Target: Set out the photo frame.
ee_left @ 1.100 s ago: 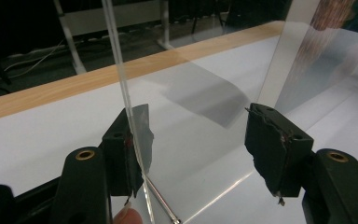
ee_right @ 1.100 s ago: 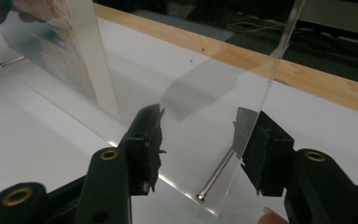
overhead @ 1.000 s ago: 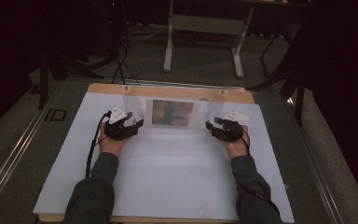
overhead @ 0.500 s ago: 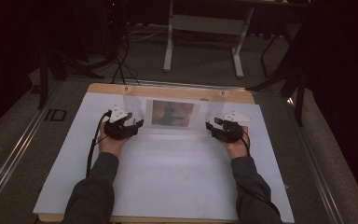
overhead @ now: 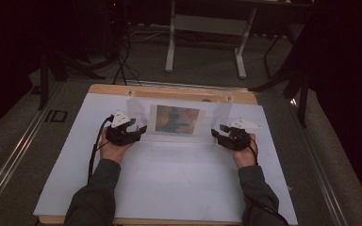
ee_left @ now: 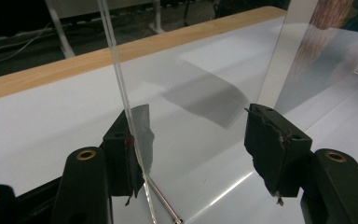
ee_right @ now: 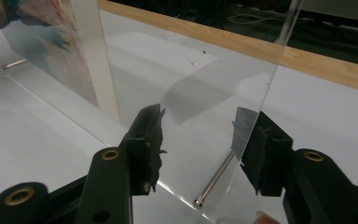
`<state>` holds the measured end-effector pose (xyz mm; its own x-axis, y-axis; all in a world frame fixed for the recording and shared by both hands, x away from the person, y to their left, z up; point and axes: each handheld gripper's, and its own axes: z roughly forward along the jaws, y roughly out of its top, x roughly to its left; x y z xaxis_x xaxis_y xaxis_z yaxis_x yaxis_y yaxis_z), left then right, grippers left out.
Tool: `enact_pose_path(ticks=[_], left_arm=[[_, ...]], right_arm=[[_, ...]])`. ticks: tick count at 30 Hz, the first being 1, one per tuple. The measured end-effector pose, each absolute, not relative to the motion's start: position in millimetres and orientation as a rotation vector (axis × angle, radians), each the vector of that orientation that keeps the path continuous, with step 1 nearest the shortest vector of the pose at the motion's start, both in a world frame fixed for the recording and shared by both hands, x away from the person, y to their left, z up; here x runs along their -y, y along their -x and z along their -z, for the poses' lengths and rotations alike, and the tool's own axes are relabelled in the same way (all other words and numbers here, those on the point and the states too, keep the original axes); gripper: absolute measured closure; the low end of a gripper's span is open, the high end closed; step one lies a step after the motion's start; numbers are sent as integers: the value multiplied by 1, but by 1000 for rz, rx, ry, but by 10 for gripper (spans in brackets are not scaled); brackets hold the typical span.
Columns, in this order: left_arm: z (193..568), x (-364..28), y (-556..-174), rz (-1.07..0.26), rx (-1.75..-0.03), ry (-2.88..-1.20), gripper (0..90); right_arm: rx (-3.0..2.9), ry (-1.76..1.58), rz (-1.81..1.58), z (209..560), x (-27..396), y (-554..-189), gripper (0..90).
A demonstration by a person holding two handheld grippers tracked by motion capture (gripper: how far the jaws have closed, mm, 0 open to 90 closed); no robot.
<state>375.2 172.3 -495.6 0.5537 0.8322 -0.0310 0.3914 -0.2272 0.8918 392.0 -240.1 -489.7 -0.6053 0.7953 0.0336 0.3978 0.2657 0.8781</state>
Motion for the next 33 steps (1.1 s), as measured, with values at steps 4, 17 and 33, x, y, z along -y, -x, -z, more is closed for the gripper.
enact_pose_path(ticks=[4,17,33], left_arm=[[492,-172,-368,-557,-1009,-1836,417],[492,-176,-349,-489,-1045,-1826,418],[490,-172,-331,-501,-1074,-1846,417]], right_arm=[[-2134,-1091,-1298,488,244,-385,511],[-2139,-1074,-1310,479,243,-363,518],[-2157,-1072,-1327,485,246,-353,515]])
